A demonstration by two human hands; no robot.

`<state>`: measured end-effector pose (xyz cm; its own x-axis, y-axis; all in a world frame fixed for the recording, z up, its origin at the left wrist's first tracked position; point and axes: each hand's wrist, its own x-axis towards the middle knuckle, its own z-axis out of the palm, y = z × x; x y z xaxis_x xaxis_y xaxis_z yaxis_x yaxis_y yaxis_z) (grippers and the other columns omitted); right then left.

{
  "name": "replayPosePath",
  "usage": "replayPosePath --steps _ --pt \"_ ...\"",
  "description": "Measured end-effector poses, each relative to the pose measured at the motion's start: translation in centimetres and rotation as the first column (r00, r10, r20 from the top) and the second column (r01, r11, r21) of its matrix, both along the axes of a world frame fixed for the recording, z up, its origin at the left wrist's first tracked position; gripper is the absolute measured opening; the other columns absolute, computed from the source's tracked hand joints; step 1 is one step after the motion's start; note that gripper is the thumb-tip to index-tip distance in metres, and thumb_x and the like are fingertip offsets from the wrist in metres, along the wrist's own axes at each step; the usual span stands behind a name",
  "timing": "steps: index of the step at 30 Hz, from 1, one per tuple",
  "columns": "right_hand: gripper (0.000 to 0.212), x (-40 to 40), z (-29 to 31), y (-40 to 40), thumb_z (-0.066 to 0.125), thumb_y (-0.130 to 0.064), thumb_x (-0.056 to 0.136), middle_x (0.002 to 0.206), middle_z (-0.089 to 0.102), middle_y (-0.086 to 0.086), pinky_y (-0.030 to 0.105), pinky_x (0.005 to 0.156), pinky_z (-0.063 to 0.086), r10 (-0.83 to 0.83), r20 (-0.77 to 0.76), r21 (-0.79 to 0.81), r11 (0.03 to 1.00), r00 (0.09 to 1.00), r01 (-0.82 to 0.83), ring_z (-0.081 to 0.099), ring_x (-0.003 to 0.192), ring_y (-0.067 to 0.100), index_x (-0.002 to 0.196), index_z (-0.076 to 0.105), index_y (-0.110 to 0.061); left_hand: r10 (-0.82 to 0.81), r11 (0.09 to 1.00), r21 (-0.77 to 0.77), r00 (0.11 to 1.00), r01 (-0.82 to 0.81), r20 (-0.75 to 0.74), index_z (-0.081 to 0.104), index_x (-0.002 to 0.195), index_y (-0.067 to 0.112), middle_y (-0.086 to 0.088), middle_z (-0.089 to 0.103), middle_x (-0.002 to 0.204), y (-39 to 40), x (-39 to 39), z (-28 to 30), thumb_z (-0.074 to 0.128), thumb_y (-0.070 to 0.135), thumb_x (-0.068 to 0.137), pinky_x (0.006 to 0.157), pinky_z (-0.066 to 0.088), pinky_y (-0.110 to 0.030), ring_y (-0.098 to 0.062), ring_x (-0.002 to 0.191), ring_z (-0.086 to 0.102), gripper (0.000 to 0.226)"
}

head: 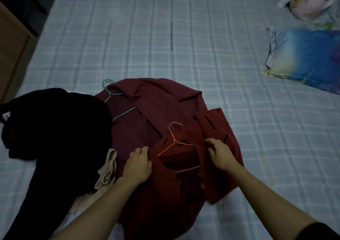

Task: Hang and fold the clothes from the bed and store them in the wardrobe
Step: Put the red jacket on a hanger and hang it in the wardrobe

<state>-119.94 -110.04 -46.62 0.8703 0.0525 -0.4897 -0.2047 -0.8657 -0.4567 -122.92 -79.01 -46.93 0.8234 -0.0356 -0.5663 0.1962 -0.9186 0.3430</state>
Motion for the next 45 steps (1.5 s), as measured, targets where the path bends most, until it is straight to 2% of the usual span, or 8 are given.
replayPosePath --steps 6,8,16,29,33,38,42,45 --pt "0.056 0.4 -3.9 0.1 0.046 -0.023 0.098 0.148 0.039 0.009 0.042 0.108 0.035 0.168 -0.251 -0.192 0.957 0.953 -0.219 0.043 0.131 0.031 0.151 0.029 -0.023 -0.068 0.996 0.046 0.996 0.071 -0.049 0.043 0.135 0.018 -0.005 0.055 0.128 -0.7 0.4 -2.4 0.056 0.034 0.095 0.097 0.047 -0.039 -0.023 0.118 0.052 0.044" --pt "0.057 0.2 -4.6 0.2 0.045 -0.025 0.098 0.149 0.038 0.007 0.042 0.111 0.031 0.195 -0.252 -0.248 0.934 0.948 -0.258 0.042 0.132 0.030 0.152 0.027 -0.023 -0.099 0.990 0.098 0.995 0.102 -0.029 0.043 0.134 0.020 -0.002 0.054 0.127 -1.0 0.2 -2.7 0.056 0.035 0.094 0.096 0.047 -0.037 -0.022 0.117 0.052 0.044" --pt "0.028 0.8 -4.4 -0.1 0.049 -0.014 0.096 0.117 0.052 0.011 0.042 0.088 0.048 0.165 -0.193 -0.204 0.958 0.967 -0.204 0.058 0.102 0.034 0.123 0.052 -0.013 -0.080 0.997 0.026 0.994 0.078 0.071 0.050 0.117 0.019 0.000 0.057 0.115 -1.3 -0.1 -2.6 0.058 0.023 0.095 0.085 0.049 -0.029 -0.017 0.106 0.054 0.024" --pt "0.011 0.0 7.9 -2.2 0.077 -0.015 0.081 0.087 0.068 0.002 0.035 0.078 0.047 0.018 0.258 0.014 1.000 0.966 -0.022 0.063 0.083 0.022 0.090 0.071 -0.015 -0.020 0.987 -0.130 0.873 0.095 0.487 0.060 0.103 0.015 -0.001 0.055 0.095 -0.7 0.0 7.2 0.068 0.011 0.084 0.075 0.049 -0.039 -0.024 0.090 0.055 0.020" --pt "0.009 0.2 14.4 -1.0 0.078 -0.012 0.080 0.082 0.068 0.000 0.037 0.075 0.050 -0.031 0.477 0.043 0.999 0.879 0.012 0.062 0.076 0.017 0.084 0.071 -0.014 0.022 0.977 -0.177 0.774 0.117 0.633 0.062 0.099 0.013 -0.003 0.056 0.093 0.4 1.7 13.2 0.070 0.006 0.079 0.074 0.049 -0.042 -0.028 0.087 0.055 0.023" --pt "0.011 -1.4 24.3 0.9 0.079 -0.007 0.078 0.081 0.068 0.000 0.030 0.071 0.049 -0.051 0.734 0.019 0.998 0.678 0.055 0.062 0.075 0.017 0.086 0.071 -0.010 0.099 0.954 -0.246 0.595 0.172 0.798 0.065 0.101 0.013 -0.005 0.060 0.096 2.1 2.3 22.4 0.071 0.001 0.076 0.080 0.050 -0.045 -0.030 0.091 0.057 0.027" --pt "0.014 -3.6 31.2 1.6 0.078 -0.002 0.076 0.080 0.066 -0.001 0.025 0.070 0.045 -0.052 0.852 0.024 0.998 0.521 0.060 0.060 0.073 0.016 0.084 0.071 -0.011 0.140 0.942 -0.252 0.424 0.221 0.895 0.066 0.097 0.012 -0.007 0.061 0.093 2.9 1.3 29.8 0.071 -0.003 0.074 0.077 0.050 -0.042 -0.031 0.090 0.058 0.028" --pt "0.015 -5.5 36.3 1.8 0.077 -0.002 0.076 0.078 0.064 -0.007 0.013 0.070 0.041 -0.051 0.911 0.037 0.998 0.409 0.040 0.058 0.072 0.011 0.083 0.070 -0.013 0.164 0.941 -0.243 0.310 0.235 0.936 0.066 0.097 0.011 -0.005 0.062 0.093 3.6 -0.5 35.2 0.070 -0.002 0.077 0.074 0.051 -0.043 -0.028 0.089 0.058 0.025"
